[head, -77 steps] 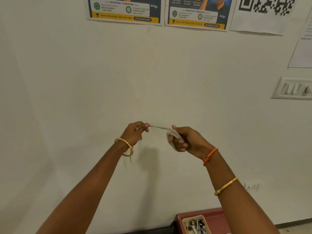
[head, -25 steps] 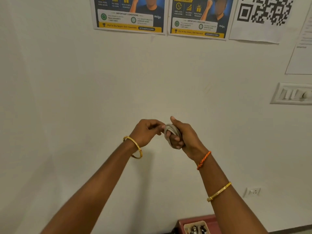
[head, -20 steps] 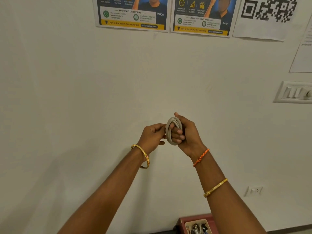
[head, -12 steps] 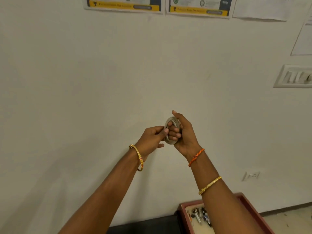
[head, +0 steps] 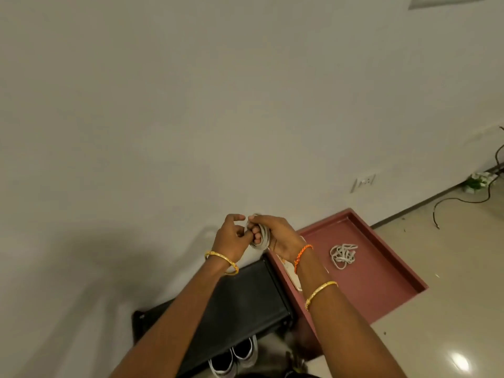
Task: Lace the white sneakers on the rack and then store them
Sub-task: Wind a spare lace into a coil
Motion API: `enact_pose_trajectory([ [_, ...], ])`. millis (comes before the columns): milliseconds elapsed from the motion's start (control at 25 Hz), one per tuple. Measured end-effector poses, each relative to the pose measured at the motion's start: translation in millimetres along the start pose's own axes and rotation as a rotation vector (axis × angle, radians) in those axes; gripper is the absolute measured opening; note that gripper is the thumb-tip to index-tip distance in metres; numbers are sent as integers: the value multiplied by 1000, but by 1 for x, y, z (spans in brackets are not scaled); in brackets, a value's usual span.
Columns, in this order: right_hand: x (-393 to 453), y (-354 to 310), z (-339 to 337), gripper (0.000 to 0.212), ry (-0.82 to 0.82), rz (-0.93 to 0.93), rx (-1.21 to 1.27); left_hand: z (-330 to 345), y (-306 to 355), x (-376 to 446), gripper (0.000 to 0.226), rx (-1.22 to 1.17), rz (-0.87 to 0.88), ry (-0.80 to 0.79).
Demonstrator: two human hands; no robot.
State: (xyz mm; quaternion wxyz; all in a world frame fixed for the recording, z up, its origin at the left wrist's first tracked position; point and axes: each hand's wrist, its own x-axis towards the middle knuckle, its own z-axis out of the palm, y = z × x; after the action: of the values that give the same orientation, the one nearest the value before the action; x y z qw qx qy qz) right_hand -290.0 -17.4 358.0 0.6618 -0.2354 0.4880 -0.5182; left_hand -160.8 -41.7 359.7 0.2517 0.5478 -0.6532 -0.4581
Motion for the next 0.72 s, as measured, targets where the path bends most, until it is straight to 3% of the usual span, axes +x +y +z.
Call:
enact_pose_trajectory([
  [160, 8, 35, -56, 22, 182, 32, -141, 54, -33, 15, 19, -53, -60, -66],
  [320, 30, 72, -136, 11, 327, 187, -163, 124, -70, 52, 21, -115, -281, -169],
  [440, 58, 107, -201, 18, 470, 212, -283, 187, -106, 86, 28, -62, -431, -241],
  [560, 96, 151, -252, 9, 593, 203, -495, 245, -146, 123, 27, 54, -474, -283],
  [720, 142, 212, -294, 20, 756, 230, -988, 299, -195, 171, 22, 340, -381, -392],
])
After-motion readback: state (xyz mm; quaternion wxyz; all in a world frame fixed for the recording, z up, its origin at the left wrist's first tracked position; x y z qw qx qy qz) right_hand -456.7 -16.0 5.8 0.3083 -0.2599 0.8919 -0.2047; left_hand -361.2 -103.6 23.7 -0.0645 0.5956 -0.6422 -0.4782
